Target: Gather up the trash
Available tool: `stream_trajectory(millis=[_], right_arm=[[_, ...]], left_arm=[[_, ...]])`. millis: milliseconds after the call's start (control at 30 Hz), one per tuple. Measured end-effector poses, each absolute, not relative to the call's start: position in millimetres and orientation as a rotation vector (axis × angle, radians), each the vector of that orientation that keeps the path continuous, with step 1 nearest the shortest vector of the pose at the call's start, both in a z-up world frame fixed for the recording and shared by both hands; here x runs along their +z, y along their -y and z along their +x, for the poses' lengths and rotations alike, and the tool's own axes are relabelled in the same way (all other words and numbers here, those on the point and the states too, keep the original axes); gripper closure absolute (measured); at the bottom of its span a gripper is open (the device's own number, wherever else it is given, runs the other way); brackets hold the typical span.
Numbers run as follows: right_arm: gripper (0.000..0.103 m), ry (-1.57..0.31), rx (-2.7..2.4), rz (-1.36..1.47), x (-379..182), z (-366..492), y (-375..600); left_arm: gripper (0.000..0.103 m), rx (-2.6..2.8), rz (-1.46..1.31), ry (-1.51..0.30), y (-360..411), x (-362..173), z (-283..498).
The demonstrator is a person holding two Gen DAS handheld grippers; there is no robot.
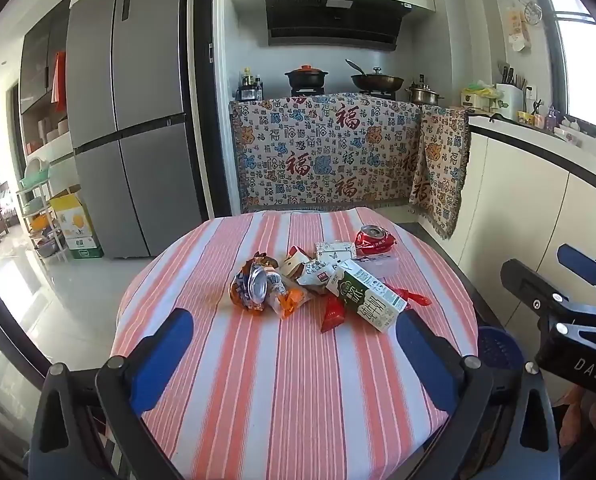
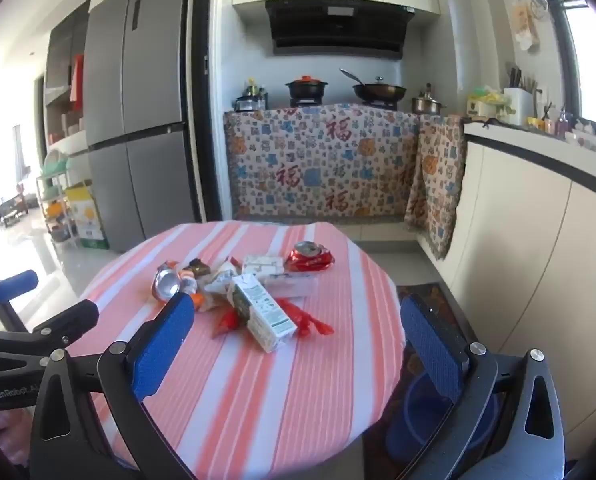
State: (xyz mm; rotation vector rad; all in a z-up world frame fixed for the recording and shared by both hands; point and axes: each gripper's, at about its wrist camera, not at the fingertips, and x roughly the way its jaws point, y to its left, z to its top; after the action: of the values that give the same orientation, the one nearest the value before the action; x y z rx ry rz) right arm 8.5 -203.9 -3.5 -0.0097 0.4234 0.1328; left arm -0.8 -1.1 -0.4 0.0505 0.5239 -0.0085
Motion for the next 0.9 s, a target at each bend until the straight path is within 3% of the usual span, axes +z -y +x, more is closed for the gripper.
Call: stream_trajectory(millis=[900], right_arm=[[0.000,-0.405,0.140,-0.010,-3,4,201]], left_arm=[[0.000,0.009,0.053,-0.534,-3,2,2]])
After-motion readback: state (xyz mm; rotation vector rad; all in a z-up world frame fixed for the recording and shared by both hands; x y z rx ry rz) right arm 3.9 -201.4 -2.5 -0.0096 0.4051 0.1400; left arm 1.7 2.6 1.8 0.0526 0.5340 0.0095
